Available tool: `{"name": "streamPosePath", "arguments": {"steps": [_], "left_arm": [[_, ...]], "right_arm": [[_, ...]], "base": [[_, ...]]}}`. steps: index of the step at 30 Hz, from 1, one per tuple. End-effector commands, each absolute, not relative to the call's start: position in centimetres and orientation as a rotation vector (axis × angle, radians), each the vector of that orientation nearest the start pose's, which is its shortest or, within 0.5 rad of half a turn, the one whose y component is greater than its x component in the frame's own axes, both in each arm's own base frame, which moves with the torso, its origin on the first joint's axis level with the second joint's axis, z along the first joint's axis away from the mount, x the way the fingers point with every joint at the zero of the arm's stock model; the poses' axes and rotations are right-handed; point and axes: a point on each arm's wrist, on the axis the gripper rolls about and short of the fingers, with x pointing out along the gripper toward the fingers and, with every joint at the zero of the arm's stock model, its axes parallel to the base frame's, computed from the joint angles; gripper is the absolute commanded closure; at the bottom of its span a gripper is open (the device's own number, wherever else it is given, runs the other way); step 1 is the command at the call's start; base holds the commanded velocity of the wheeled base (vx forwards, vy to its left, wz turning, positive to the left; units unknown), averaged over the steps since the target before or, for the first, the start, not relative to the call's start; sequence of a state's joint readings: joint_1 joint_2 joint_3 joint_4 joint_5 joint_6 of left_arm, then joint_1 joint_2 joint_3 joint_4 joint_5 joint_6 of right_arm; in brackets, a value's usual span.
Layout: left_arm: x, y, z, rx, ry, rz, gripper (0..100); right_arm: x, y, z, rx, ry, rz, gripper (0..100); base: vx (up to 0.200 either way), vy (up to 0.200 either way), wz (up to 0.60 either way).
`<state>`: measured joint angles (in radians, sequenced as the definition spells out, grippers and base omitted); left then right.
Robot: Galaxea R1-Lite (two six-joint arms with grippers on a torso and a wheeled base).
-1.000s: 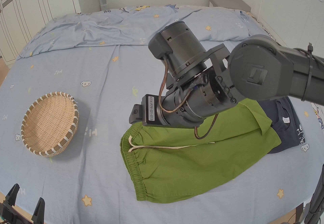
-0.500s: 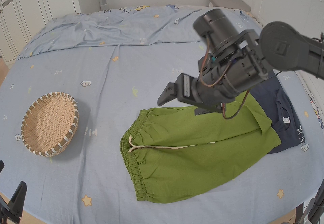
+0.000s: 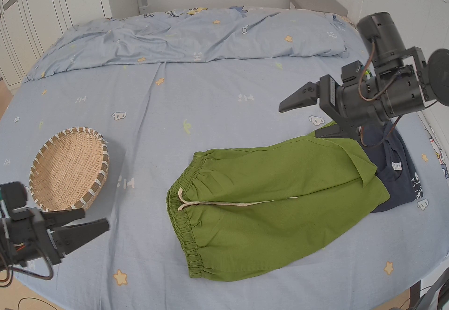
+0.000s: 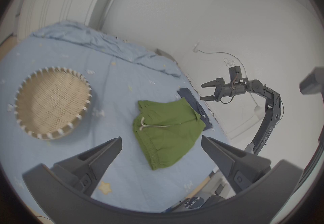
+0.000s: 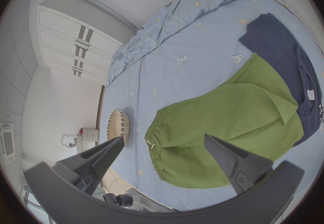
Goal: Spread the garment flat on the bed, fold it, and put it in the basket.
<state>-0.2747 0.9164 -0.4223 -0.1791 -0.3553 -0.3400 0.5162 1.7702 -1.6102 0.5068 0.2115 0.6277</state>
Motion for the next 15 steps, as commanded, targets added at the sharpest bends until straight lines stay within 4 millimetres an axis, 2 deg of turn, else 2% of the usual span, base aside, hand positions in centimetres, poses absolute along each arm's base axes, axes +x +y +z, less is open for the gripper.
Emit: {"name": "streamPosePath", "arguments": {"steps": [1, 2, 7, 9, 15], "left_arm": [[17.8, -10.3, 10.3, -0.464, 0.906, -0.683, 0], [18.1, -10.6, 8.7, -0.459, 0.958, -0.697, 0], [17.6, -10.8, 5.8, -0.467, 1.016, -0.716, 0], [17.5, -10.7, 5.2, -0.476, 1.027, -0.708, 0], [17.6, -11.5, 4.5, -0.543, 1.062, -0.692, 0]], "right_arm": [[24.2, 8.8, 26.8, 0.582, 0.732, 0.424, 0], [23.8, 8.6, 25.9, 0.577, 0.754, 0.411, 0], [23.3, 8.1, 24.5, 0.572, 0.773, 0.391, 0], [22.5, 7.9, 24.7, 0.576, 0.758, 0.405, 0], [22.1, 7.7, 25.4, 0.591, 0.733, 0.464, 0]], "base": [[0.0, 0.0, 0.0], [0.0, 0.0, 0.0], [0.0, 0.0, 0.0], [0.0, 0.0, 0.0], [0.0, 0.0, 0.0]]}}
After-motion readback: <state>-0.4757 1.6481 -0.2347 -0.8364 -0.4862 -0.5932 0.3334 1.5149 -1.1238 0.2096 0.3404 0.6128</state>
